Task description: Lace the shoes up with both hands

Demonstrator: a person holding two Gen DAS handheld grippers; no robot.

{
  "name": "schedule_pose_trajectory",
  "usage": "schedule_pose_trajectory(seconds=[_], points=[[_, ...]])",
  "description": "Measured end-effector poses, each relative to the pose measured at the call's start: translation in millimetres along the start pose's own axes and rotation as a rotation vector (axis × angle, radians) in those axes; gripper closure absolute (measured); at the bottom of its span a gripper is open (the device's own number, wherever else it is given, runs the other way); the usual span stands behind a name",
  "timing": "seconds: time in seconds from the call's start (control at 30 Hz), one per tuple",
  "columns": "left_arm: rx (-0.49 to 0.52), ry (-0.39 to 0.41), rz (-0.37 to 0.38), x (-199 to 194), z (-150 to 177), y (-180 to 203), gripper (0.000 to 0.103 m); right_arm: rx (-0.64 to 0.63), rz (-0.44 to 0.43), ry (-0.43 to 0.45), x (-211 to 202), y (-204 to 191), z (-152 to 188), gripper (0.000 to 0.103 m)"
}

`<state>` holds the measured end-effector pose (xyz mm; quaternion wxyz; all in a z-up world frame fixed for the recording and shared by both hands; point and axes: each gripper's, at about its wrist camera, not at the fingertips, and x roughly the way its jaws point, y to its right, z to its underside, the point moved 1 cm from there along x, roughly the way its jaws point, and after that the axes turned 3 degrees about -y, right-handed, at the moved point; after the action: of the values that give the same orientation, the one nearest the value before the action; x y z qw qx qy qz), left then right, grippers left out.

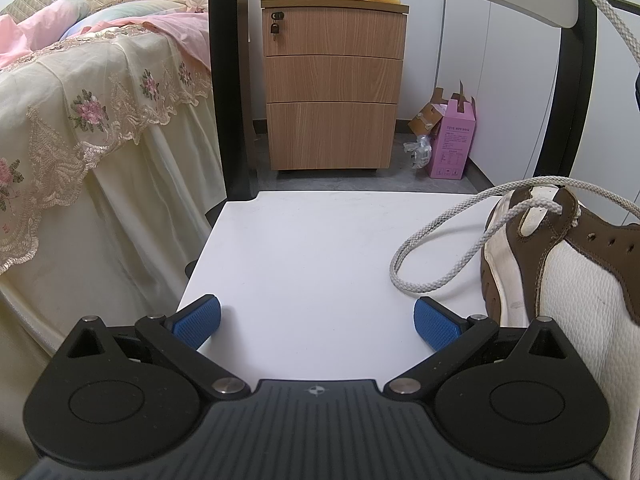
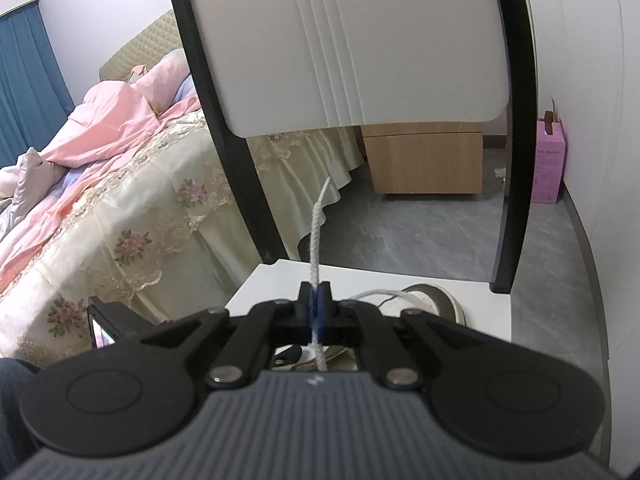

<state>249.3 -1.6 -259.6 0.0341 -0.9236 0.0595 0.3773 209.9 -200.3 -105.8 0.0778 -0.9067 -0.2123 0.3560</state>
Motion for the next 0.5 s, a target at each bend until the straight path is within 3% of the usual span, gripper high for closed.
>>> schedule_pose_trajectory(seconds=[0.5], points=[[0.0,0.0,0.0,-0.2,0.0,0.1,0.0,0.028,0.017,0.02,-2.9,5.8,-5.4,0.1]])
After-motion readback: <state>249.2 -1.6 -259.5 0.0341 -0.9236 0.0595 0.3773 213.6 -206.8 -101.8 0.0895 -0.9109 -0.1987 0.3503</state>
